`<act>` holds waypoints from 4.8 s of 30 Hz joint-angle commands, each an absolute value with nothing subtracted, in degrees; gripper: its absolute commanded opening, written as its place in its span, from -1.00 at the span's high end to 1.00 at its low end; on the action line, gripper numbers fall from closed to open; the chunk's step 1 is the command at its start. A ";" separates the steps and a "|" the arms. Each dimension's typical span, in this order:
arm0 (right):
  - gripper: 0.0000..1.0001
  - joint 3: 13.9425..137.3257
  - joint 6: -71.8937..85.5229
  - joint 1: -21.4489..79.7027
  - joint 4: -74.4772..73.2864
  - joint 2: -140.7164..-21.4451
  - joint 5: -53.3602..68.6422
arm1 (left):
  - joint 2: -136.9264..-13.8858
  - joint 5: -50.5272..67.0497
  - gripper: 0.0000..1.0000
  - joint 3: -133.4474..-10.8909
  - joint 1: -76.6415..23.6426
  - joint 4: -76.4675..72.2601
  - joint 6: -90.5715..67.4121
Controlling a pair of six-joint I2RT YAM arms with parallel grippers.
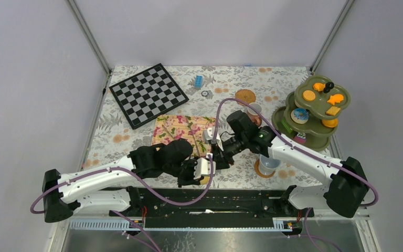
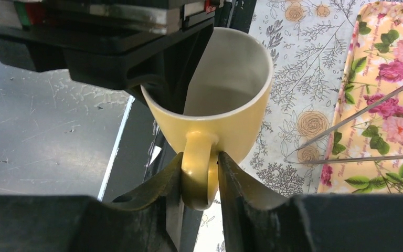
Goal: Serve the afternoon tea
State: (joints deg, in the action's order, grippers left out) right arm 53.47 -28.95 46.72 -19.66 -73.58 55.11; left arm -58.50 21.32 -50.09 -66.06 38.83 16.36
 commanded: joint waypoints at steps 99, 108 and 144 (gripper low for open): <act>0.62 66.53 -15.73 13.39 32.79 -108.33 1.14 | -42.81 -8.15 -0.86 -46.44 -65.57 14.59 11.25; 0.38 67.87 -16.59 12.85 28.06 -107.53 0.28 | -42.43 -7.74 -0.87 -46.57 -65.57 14.59 10.39; -0.99 55.79 14.58 25.49 -7.68 -42.84 -13.20 | -42.26 -18.09 -0.98 -63.45 -65.57 9.72 0.42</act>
State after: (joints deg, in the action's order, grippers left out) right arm 59.40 0.01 25.87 -0.36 -57.82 -11.81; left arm -43.44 -10.44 -55.92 -65.78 15.57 4.08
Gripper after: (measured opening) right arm 0.993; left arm 0.989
